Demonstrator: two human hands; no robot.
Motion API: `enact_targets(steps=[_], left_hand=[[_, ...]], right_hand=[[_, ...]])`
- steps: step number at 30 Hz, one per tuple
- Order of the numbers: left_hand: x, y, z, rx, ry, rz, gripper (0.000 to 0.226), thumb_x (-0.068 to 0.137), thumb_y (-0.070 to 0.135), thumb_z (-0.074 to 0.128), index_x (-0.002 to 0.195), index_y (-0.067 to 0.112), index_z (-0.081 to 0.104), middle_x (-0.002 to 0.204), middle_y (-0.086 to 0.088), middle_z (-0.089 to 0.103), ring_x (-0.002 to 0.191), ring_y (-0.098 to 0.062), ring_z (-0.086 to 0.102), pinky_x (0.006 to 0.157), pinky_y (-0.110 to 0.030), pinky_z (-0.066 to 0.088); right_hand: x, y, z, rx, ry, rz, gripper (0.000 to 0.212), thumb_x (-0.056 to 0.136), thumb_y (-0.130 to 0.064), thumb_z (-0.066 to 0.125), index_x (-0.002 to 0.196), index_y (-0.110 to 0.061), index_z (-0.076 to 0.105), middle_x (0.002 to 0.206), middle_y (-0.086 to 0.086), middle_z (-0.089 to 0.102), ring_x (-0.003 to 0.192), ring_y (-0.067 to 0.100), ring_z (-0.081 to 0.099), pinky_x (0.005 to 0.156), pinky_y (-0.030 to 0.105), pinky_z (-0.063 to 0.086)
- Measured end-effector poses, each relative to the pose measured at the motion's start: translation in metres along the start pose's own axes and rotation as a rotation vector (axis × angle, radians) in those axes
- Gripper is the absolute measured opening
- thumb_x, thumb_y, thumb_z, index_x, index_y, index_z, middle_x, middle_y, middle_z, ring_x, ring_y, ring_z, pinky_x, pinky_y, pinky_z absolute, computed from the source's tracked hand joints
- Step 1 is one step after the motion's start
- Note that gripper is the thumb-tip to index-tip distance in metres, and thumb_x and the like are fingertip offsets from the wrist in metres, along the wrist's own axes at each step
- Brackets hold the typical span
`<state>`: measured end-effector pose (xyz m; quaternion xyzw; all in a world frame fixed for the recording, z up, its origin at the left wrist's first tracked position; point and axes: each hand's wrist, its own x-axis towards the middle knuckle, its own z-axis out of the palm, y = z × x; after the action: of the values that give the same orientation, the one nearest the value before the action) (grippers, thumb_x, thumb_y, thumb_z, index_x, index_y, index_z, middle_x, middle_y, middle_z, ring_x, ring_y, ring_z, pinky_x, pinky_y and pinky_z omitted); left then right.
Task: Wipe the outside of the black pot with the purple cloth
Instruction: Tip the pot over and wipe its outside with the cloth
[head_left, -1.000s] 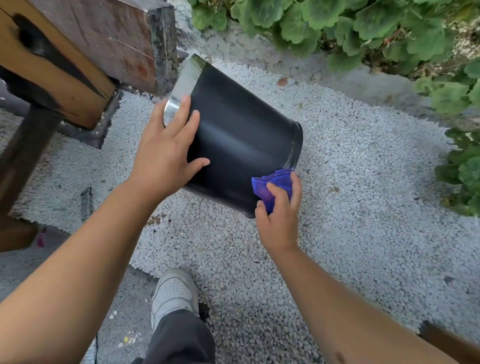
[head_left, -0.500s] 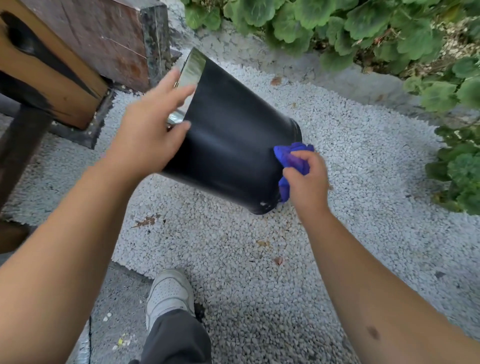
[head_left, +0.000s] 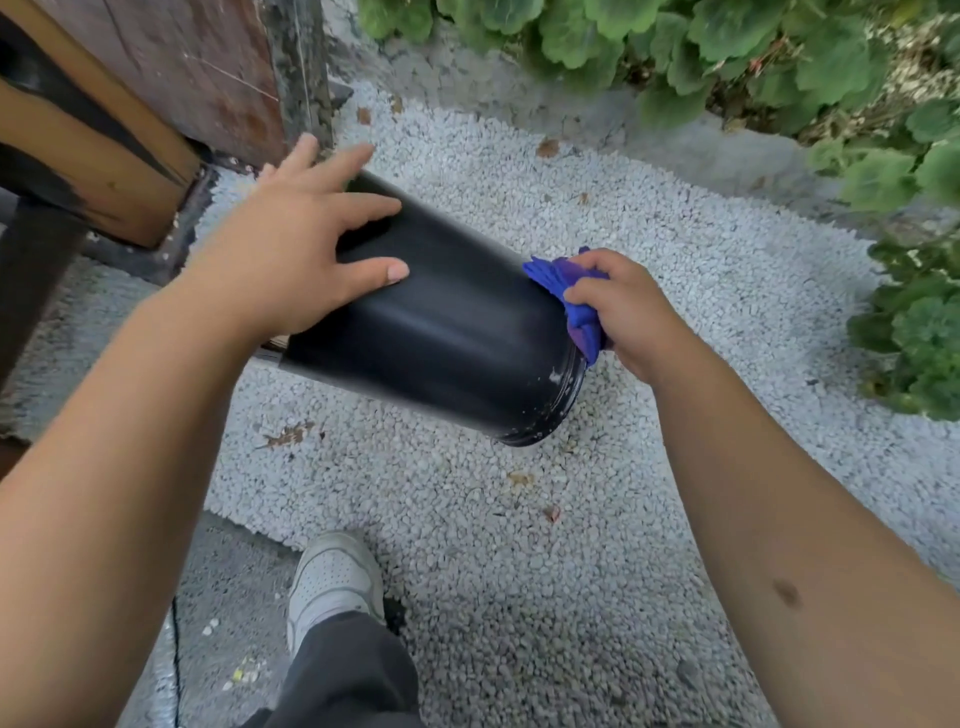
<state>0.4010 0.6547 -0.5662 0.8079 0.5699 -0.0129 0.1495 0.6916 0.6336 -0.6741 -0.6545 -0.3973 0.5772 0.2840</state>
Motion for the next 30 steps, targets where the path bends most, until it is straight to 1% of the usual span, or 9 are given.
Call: enact_targets(steps=[4,9,12,14,16,21,24,27,30], left_hand=[[0.018,0.014,-0.001,0.016,0.013,-0.045,0.058,0.089,0.054,0.058,0.140,0.026,0.055,0.158,0.000,0.035,0.150,-0.036,0.015,0.117,-0.052,0.019],[0.040,0.020,-0.011,0.053,-0.007,-0.020,0.052,0.090,0.050,0.059,0.135,0.024,0.059,0.149,-0.008,0.046,0.147,-0.038,0.024,0.112,-0.048,0.028],[0.051,0.021,-0.012,0.103,-0.036,-0.018,0.053,0.091,0.052,0.057,0.138,0.027,0.056,0.160,-0.006,0.031,0.148,-0.037,0.022,0.114,-0.047,0.027],[0.055,0.019,-0.011,0.151,-0.053,-0.031,0.057,0.092,0.054,0.055,0.142,0.027,0.052,0.164,-0.005,0.018,0.148,-0.037,0.021,0.116,-0.050,0.027],[0.057,0.020,-0.011,0.175,-0.066,-0.031,0.059,0.092,0.055,0.053,0.144,0.026,0.049,0.164,-0.006,0.016,0.148,-0.037,0.023,0.115,-0.052,0.029],[0.054,0.025,-0.018,0.103,-0.018,-0.026,0.058,0.090,0.053,0.059,0.141,0.025,0.054,0.162,0.000,0.026,0.143,-0.031,0.036,0.115,-0.043,0.032],[0.042,0.026,-0.016,-0.248,0.160,-0.109,0.047,0.082,0.058,0.063,0.121,0.031,0.068,0.134,-0.001,0.061,0.119,-0.019,0.059,0.093,-0.028,0.044],[0.031,0.014,-0.020,-0.813,0.147,-0.186,0.046,0.075,0.060,0.065,0.114,0.037,0.068,0.107,0.012,0.071,0.090,0.000,0.066,0.065,-0.023,0.049],[0.005,-0.007,-0.013,-0.779,0.211,-0.183,0.054,0.078,0.054,0.064,0.130,0.041,0.058,0.129,0.010,0.064,0.116,-0.011,0.062,0.093,-0.042,0.052]], right_hand=[[0.004,-0.007,-0.008,-0.177,-0.028,0.036,0.020,0.064,-0.022,0.056,0.080,-0.031,0.065,0.057,-0.007,0.065,0.052,0.014,0.062,0.055,0.034,0.051],[-0.018,0.001,0.002,-0.129,0.104,-0.012,0.017,0.070,-0.018,0.054,0.074,-0.032,0.063,0.059,-0.004,0.066,0.053,0.013,0.062,0.064,0.034,0.050],[-0.038,0.007,0.017,-0.107,0.245,-0.026,0.015,0.072,-0.019,0.056,0.075,-0.032,0.062,0.100,-0.003,0.068,0.067,0.000,0.064,0.062,0.023,0.046],[-0.059,0.013,0.038,-0.125,0.388,-0.035,0.013,0.073,-0.027,0.057,0.084,-0.031,0.062,0.130,-0.006,0.051,0.094,0.010,0.065,0.077,0.027,0.052],[-0.088,0.026,0.067,-0.218,0.506,-0.079,0.029,0.074,-0.035,0.060,0.103,-0.034,0.060,0.149,-0.005,0.034,0.115,0.014,0.054,0.091,0.024,0.042],[-0.121,0.061,0.102,-0.221,0.497,-0.247,0.063,0.078,-0.020,0.077,0.135,-0.025,0.050,0.157,0.000,0.014,0.131,-0.002,0.028,0.096,-0.001,0.022],[-0.104,0.063,0.087,-0.134,0.516,-0.235,0.065,0.075,-0.013,0.081,0.132,-0.025,0.054,0.149,-0.006,0.015,0.123,-0.028,0.019,0.094,-0.008,0.016],[-0.094,0.057,0.072,-0.068,0.460,-0.179,0.065,0.073,-0.019,0.084,0.127,-0.042,0.055,0.150,-0.014,0.018,0.128,-0.009,0.030,0.094,-0.007,0.022],[-0.080,0.047,0.058,-0.075,0.446,-0.186,0.064,0.071,-0.021,0.084,0.124,-0.044,0.056,0.152,-0.008,0.023,0.125,-0.001,0.033,0.086,-0.011,0.022]])
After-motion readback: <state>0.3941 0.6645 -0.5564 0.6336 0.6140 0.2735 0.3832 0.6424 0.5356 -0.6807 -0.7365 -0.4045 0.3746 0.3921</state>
